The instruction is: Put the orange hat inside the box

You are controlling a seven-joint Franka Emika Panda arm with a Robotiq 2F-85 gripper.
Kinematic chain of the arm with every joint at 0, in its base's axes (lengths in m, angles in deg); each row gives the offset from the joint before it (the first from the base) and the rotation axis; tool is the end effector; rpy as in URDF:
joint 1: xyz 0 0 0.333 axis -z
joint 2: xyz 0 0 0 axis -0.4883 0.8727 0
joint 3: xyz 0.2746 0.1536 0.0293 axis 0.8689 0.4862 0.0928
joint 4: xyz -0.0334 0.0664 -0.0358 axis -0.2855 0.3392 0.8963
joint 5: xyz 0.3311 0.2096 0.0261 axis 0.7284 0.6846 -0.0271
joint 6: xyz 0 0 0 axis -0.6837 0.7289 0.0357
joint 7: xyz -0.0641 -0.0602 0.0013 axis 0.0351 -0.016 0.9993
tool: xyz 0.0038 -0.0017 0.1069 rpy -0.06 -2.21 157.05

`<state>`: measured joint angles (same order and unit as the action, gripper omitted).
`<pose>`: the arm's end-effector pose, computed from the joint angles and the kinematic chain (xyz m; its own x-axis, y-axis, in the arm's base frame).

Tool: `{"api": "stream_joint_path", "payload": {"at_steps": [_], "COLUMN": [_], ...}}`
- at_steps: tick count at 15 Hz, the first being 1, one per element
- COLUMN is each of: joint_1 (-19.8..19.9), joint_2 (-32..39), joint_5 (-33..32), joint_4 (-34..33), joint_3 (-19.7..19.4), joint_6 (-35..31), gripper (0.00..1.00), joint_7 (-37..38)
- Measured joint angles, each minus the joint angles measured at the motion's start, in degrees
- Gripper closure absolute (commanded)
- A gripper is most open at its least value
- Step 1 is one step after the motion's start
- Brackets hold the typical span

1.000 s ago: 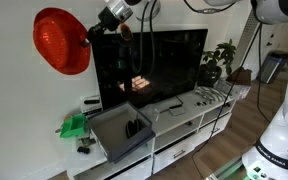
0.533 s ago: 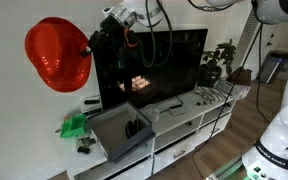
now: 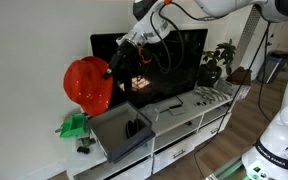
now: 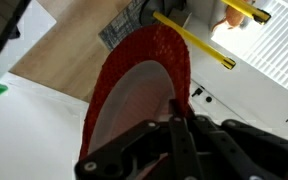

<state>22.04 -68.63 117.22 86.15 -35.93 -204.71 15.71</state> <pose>0.5057 0.3889 0.4458 0.6271 0.6115 0.4825 0.7045 -0.1810 -0.6862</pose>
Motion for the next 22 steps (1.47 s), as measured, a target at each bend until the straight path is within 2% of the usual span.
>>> {"api": "stream_joint_path", "payload": {"at_steps": [4,7,16,22], "joint_1": [-2.19,-3.17,-3.44,-2.62], "joint_2": [0.08,0.23,0.11,3.20], "joint_5": [-1.55,-4.01,-4.36,-0.36], "joint_4": [7.68,11.76,12.49,12.43], "joint_3": [-5.70,-8.07,-8.49,-10.81], "joint_6": [0.13,0.03,0.02,-0.28], "gripper": [0.99,0.97,0.99,0.99], "joint_7": [-0.18,-0.63,-0.83,-9.54]}}
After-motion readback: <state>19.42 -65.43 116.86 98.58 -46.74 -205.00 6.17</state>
